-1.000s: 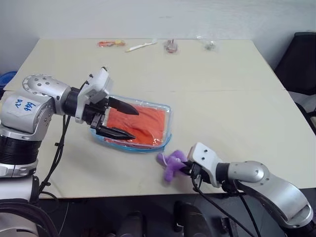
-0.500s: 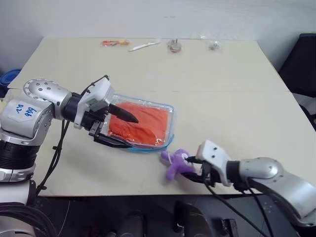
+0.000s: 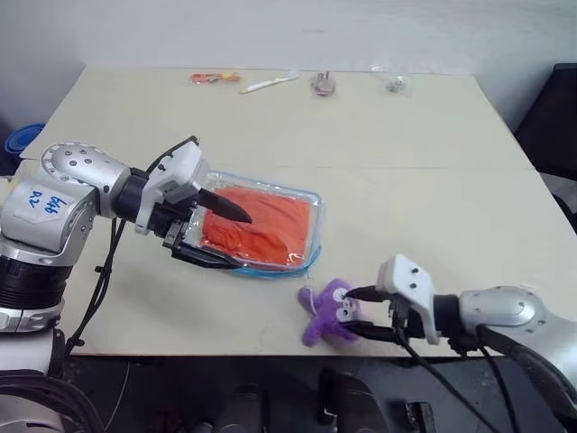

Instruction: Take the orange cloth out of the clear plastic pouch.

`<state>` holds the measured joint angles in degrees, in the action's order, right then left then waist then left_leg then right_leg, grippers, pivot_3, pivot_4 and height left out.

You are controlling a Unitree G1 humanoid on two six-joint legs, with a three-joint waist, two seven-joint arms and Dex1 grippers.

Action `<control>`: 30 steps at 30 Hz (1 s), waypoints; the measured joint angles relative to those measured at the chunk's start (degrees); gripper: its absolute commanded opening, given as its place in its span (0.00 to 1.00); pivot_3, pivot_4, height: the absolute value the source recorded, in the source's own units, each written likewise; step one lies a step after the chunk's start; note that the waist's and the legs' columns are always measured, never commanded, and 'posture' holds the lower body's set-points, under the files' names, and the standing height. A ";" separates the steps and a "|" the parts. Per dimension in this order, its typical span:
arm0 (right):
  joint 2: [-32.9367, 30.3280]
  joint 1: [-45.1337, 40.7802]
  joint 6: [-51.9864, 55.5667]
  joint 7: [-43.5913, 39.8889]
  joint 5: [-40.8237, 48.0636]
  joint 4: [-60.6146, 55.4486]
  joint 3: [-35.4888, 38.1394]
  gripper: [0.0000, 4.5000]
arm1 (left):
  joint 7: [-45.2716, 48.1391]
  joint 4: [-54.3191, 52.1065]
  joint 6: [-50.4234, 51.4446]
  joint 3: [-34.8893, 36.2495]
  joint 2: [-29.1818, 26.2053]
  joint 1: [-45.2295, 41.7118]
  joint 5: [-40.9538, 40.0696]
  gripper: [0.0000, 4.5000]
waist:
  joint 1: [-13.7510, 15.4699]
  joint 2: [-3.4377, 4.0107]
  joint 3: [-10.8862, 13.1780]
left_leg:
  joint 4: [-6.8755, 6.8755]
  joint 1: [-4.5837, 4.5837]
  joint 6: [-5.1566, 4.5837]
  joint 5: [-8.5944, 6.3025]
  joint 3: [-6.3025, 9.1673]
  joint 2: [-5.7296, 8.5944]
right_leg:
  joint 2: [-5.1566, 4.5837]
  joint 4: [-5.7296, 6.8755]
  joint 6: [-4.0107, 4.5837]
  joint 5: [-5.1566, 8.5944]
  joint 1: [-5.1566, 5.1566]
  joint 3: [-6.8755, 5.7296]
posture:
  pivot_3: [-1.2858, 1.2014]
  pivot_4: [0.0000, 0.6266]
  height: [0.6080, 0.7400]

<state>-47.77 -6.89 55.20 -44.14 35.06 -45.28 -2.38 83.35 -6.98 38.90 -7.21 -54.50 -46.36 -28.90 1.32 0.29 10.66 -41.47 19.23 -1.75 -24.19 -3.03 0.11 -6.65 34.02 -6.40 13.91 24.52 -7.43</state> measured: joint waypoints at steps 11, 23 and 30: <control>-4.11 0.90 -0.25 0.27 1.50 -1.90 6.48 1.00 | 2.39 3.28 -9.99 -0.15 -5.61 3.93 6.29 0.93 | -0.10 0.02 0.01 | 0.09 -0.02 0.00 0.00 -0.05 -0.03 | 0.06 -0.03 0.00 0.00 0.02 0.00 | 0.52 0.24 1.00; -5.65 0.32 -2.42 -1.82 6.75 -3.91 11.96 1.00 | -0.47 25.90 -45.94 -4.78 -5.77 3.72 27.95 0.93 | 0.43 0.02 0.02 | 0.06 0.02 -0.06 -0.03 -0.50 0.05 | -0.02 -0.05 -0.01 -0.01 0.01 -0.03 | 0.52 0.24 1.00; -5.99 -1.19 -2.75 -1.51 8.17 -3.81 12.17 1.00 | -4.37 30.45 -53.42 -7.14 -1.45 2.48 33.99 0.79 | 0.08 0.02 0.02 | 0.07 0.02 -0.06 -0.03 -0.52 0.01 | 0.00 -0.03 -0.01 -0.01 0.02 -0.04 | 0.52 0.24 1.00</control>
<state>-53.76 -8.09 52.45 -45.65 43.23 -49.09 9.79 78.98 23.47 -14.52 -14.35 -55.95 -43.88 5.09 1.39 0.31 10.67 -41.40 19.24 -1.81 -24.22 -3.55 0.12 -6.65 33.99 -6.41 13.91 24.55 -7.47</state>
